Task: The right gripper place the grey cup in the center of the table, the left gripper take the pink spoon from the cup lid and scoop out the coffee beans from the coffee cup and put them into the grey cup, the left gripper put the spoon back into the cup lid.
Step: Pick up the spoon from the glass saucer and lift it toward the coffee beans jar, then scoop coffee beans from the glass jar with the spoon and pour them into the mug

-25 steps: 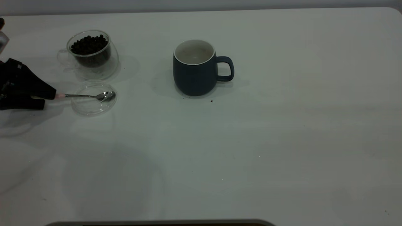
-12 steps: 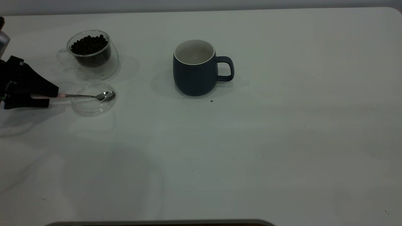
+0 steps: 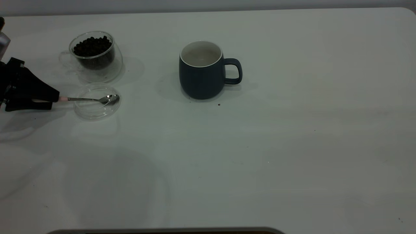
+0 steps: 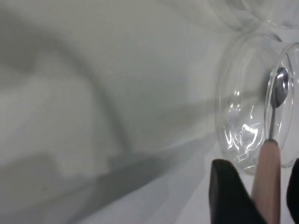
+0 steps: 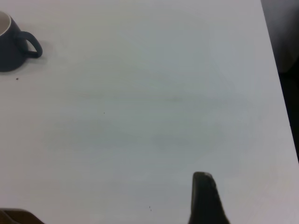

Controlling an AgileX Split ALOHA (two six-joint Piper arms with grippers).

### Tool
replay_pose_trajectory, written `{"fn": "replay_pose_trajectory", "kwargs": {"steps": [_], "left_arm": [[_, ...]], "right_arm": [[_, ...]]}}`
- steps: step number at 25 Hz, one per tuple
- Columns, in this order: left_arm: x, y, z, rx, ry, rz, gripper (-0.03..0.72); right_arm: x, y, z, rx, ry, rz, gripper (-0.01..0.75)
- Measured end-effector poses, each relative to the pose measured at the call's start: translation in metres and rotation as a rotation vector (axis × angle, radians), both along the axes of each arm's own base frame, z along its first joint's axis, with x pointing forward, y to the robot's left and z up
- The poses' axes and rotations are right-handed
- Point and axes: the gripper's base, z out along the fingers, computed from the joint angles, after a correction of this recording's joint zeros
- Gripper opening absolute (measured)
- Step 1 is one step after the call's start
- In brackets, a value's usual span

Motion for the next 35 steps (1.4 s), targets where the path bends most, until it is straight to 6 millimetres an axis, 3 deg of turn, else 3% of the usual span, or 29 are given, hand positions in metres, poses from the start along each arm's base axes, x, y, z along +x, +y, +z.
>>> {"fn": "replay_pose_trajectory", "kwargs": {"steps": [10,22,31,35], "left_arm": [[0.001,-0.004,0.012,-0.064,-0.013,-0.016,0.127],[0.007,-0.001,0.045,-0.053,-0.061,-0.031,0.122],[0.005,-0.006,0.098,-0.125,-0.122,-0.138,0.122],[0.017,-0.001,0.114,-0.118,-0.179,-0.138,0.122]], "right_arm": [[0.000,0.000,0.000,0.000,0.000,0.000,0.506],[0.000,0.000,0.000,0.000,0.000,0.000,0.506],[0.000,0.000,0.000,0.000,0.000,0.000,0.506],[0.000,0.000,0.000,0.000,0.000,0.000,0.506]]}}
